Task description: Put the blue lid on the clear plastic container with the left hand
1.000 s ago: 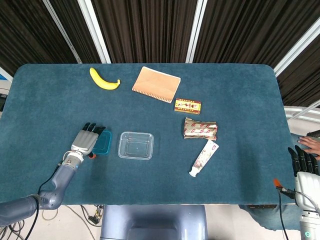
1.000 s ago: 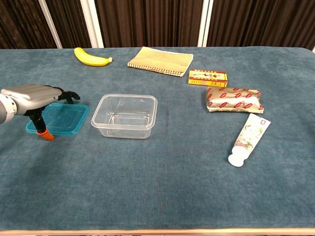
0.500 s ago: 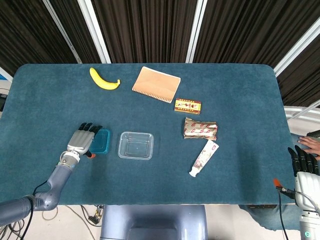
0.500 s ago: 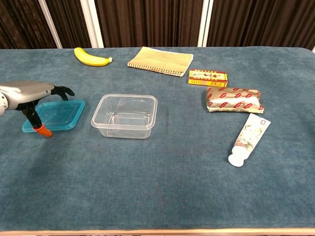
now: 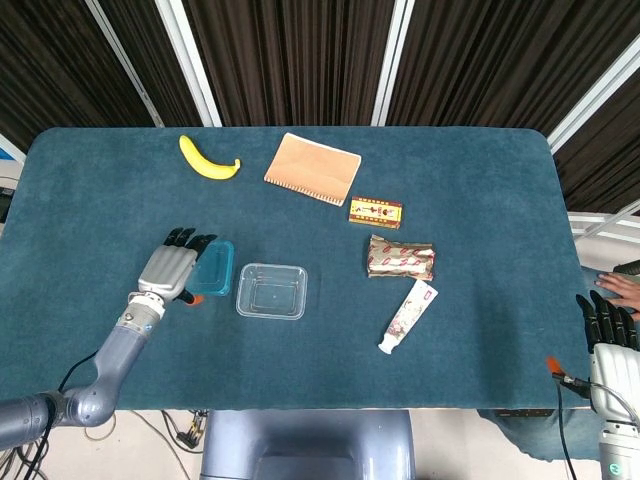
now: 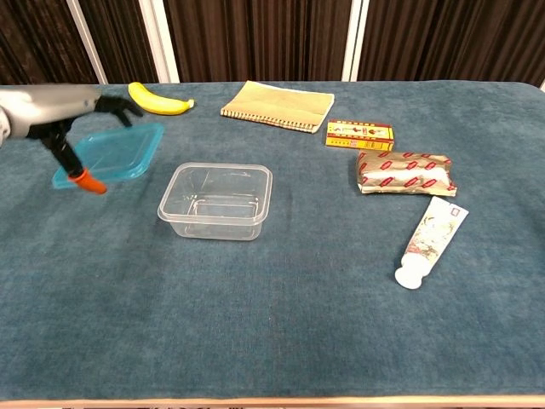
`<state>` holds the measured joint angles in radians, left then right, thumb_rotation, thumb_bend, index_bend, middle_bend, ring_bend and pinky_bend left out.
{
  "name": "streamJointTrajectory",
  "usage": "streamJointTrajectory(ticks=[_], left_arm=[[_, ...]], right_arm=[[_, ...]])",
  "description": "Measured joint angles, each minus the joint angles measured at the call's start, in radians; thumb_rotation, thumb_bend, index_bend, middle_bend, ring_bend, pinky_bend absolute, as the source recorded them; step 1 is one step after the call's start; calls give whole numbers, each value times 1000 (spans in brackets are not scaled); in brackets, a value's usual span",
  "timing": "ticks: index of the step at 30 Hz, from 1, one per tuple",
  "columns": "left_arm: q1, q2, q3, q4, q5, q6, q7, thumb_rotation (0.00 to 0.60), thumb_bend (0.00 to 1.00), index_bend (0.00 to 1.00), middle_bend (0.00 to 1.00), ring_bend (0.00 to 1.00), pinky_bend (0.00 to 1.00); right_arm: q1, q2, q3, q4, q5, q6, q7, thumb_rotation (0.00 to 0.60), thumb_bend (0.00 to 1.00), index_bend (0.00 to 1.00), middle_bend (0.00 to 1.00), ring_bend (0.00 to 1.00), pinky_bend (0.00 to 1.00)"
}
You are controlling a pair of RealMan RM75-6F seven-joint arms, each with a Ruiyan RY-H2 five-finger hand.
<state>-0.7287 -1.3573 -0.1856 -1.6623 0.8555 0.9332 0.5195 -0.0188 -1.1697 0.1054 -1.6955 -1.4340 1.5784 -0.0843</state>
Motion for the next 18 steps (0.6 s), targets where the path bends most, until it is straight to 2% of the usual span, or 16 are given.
streamJointTrajectory(ticks=[9, 13, 18], left_arm=[[-96, 37, -35, -235, -148, 92, 194, 600, 215, 106, 272, 0, 0], [-155, 7, -39, -276, -230, 127, 263, 600, 215, 106, 272, 0, 0], [-204, -61, -39, -276, -306, 167, 308, 600, 214, 104, 272, 0, 0]], right_arm=[[0, -1, 2, 3, -1, 2, 0, 600, 269, 52, 0, 0, 0], [0, -1, 1, 4, -3, 3, 0, 600, 268, 52, 0, 0, 0], [0, 0, 2, 5, -1, 2, 2, 600, 269, 52, 0, 0, 0]])
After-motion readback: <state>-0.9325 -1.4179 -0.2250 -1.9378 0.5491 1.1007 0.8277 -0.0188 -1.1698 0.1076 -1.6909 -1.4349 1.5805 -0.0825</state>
